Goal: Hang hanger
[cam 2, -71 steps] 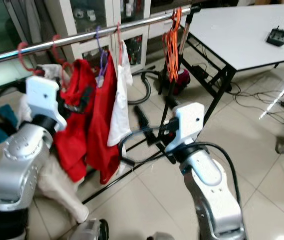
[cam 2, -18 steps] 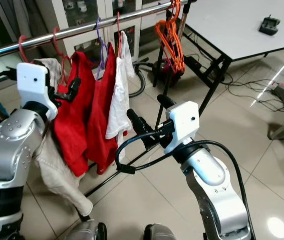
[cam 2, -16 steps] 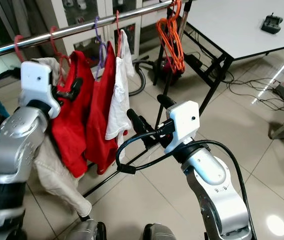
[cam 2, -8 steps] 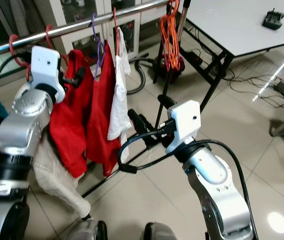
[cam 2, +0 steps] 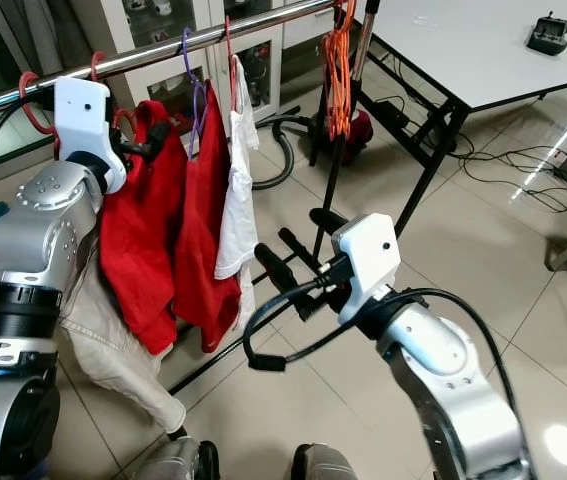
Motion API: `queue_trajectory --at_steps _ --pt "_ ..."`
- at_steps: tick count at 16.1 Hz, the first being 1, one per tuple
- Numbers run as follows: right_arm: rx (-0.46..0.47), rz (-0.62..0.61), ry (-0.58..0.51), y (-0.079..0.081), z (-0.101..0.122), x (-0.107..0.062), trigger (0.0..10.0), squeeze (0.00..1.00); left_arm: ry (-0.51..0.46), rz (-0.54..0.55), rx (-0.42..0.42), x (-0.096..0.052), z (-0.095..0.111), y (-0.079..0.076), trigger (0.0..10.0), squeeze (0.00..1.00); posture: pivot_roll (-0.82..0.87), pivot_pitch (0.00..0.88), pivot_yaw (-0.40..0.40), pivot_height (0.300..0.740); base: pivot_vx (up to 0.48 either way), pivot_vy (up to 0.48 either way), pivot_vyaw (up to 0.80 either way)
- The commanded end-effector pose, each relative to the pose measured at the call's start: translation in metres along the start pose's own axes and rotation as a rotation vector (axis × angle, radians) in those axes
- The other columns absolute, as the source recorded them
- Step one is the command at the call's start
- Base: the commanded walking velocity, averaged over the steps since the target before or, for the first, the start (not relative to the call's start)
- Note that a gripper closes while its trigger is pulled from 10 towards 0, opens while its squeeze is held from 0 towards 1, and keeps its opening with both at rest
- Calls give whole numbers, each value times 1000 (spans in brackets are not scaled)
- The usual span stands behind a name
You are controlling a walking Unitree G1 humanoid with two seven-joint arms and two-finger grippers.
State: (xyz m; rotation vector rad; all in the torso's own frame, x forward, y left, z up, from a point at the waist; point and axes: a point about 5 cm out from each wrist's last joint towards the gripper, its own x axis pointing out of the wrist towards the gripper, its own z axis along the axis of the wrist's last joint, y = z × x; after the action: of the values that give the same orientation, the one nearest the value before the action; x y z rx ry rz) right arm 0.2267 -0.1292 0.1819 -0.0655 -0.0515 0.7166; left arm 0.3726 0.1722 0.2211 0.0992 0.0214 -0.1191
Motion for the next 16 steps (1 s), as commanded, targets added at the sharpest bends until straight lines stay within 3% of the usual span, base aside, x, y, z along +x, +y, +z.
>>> queue_trajectory --at_steps 1,4,8,10,11,12,13,16 --pt "-5 26 -13 -1 7 -2 10000 0 12 13 1 2 6 4 10000 0 -47 98 22 740 0 0 0" --pt "-25 62 7 -3 7 -4 10000 0 77 90 23 3 4 18 10000 0 -45 95 16 740 0 0 0" --pt "-33 61 6 -7 9 -3 10000 0 105 98 -23 -1 0 21 10000 0 -42 95 5 740 0 0 0" --pt "-34 58 2 -8 10 -3 10000 0 114 90 -39 -4 -3 20 6667 0 -41 88 2 740 0 0 0" --pt "-30 58 7 -8 10 -3 10000 0 117 92 -46 -4 -5 19 1490 0 -38 86 -5 740 0 0 0" --pt "-28 59 10 -8 9 -3 10000 0 121 95 -53 -4 -5 20 1490 0 -38 86 -5 740 0 0 0" --pt "-24 63 12 -7 8 -2 10000 0 127 88 -73 -1 -4 18 10000 0 -32 80 -10 740 0 0 0" --pt "-19 79 19 -4 7 2 10000 0 181 59 -26 7 -6 15 10000 0 -30 73 -6 740 0 0 0"
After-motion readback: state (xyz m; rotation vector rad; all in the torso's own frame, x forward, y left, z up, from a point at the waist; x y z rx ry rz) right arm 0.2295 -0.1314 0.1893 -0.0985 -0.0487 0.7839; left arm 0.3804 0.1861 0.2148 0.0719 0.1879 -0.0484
